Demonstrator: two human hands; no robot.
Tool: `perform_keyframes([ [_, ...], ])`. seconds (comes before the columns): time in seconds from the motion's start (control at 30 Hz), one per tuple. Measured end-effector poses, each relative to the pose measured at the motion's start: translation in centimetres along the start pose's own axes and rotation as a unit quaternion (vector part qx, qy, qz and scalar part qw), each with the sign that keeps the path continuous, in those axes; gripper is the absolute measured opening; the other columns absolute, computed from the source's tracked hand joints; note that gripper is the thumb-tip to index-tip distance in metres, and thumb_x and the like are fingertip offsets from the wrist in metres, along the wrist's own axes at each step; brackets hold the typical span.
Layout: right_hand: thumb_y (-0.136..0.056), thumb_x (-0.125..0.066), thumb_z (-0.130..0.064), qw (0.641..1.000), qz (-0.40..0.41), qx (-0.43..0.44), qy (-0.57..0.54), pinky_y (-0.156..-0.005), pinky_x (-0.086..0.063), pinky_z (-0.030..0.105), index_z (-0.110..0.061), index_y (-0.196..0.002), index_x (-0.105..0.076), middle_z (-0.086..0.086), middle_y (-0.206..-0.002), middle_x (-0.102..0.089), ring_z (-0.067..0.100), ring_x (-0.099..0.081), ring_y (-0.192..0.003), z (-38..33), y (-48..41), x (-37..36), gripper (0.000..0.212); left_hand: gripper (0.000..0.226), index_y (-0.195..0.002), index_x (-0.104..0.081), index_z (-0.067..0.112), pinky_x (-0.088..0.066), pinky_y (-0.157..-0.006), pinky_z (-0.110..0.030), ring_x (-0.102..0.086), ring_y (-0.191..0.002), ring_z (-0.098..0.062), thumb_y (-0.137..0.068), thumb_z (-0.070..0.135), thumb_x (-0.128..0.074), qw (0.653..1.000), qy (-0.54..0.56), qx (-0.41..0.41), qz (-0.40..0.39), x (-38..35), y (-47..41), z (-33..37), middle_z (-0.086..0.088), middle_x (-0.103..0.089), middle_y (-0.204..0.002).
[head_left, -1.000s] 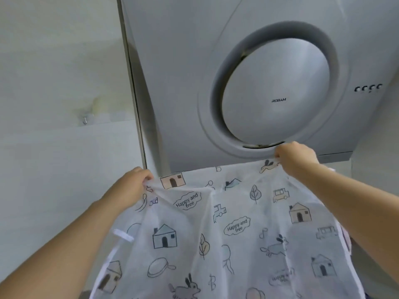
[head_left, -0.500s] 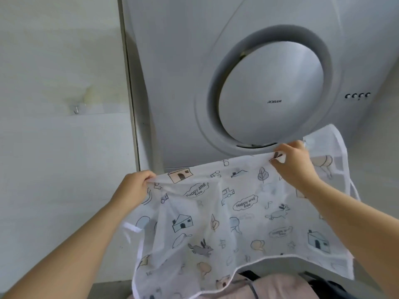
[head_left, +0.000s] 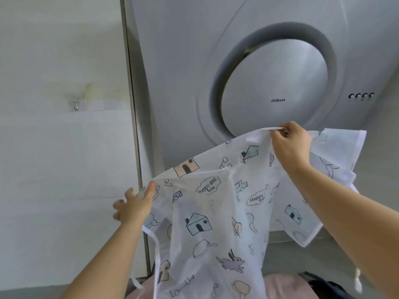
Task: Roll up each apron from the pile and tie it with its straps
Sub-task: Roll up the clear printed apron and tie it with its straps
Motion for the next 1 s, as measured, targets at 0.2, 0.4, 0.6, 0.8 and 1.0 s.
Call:
perform_keyframes([
  [0.2,-0.081,-0.041,-0.013,0.999,-0.008,-0.007,0.032,-0.051,-0.034,0.026,-0.005,-0.081,-0.05,0.007,-0.079,-0.049,0.023,-0.043,-0.068,1.3,-0.1,-0.2,0.012,0.052,-0.125,-0.056,0.002,-0.054,-0.085,-0.045,-0.066,-0.094,-0.03,-0.081,0.021,-0.075,0.94,0.219,0.042,-0.258,-5.5,2.5,-1.2,-0.015,-0.068,-0.109],
  [0.4,-0.081,-0.041,-0.023,0.984,-0.025,-0.023,0.177,-0.067,-0.043,0.034,-0.006,-0.083,-0.056,0.008,-0.095,-0.048,0.03,-0.048,-0.078,6.0,-0.3,1.9,0.023,0.052,-0.135,-0.048,0.005,-0.039,-0.093,-0.026,-0.051,-0.116,-0.022,-0.087,-0.014,-0.054,0.953,0.268,-0.069,-0.12,0.1,-1.4,-0.3,-0.012,-0.048,-0.14],
  [0.6,-0.079,-0.053,-0.023,0.934,-0.147,-0.1,0.31,-0.053,-0.035,0.022,-0.008,-0.053,-0.049,0.009,-0.056,-0.053,0.023,-0.048,-0.055,10.3,1.6,0.3,0.03,0.027,-0.093,-0.067,0.012,-0.04,-0.078,-0.031,-0.056,-0.105,-0.03,-0.09,0.002,-0.042,0.987,0.02,-0.159,-0.018,3.9,-1.3,1.3,-0.006,-0.064,-0.107],
  [0.8,-0.078,-0.05,-0.026,0.915,-0.167,-0.116,0.349,-0.058,-0.037,0.025,-0.009,-0.062,-0.052,0.007,-0.063,-0.057,0.024,-0.052,-0.061,11.4,1.2,1.6,0.023,0.05,-0.089,-0.064,0.047,-0.033,-0.084,-0.03,-0.034,-0.111,-0.015,-0.069,0.086,-0.041,0.923,-0.22,-0.27,-0.162,0.2,0.5,1.8,0.019,-0.052,-0.106],
  [1.0,-0.085,-0.053,-0.021,0.908,-0.222,-0.127,0.332,-0.062,-0.046,0.027,-0.009,-0.068,-0.062,0.011,-0.068,-0.065,0.03,-0.064,-0.075,13.6,1.1,1.6,0.022,0.019,-0.08,-0.063,0.043,-0.039,-0.077,-0.029,-0.046,-0.098,-0.014,-0.077,0.062,-0.064,0.9,-0.212,-0.371,-0.084,1.1,0.6,4.8,0.02,-0.062,-0.091],
])
Point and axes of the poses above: each hand's wrist, its own y-axis away from the middle knuckle, its own x-axis out of the back of the hand, z = x × y, the point moved 10 cm from there along -y, towards the middle knuckle
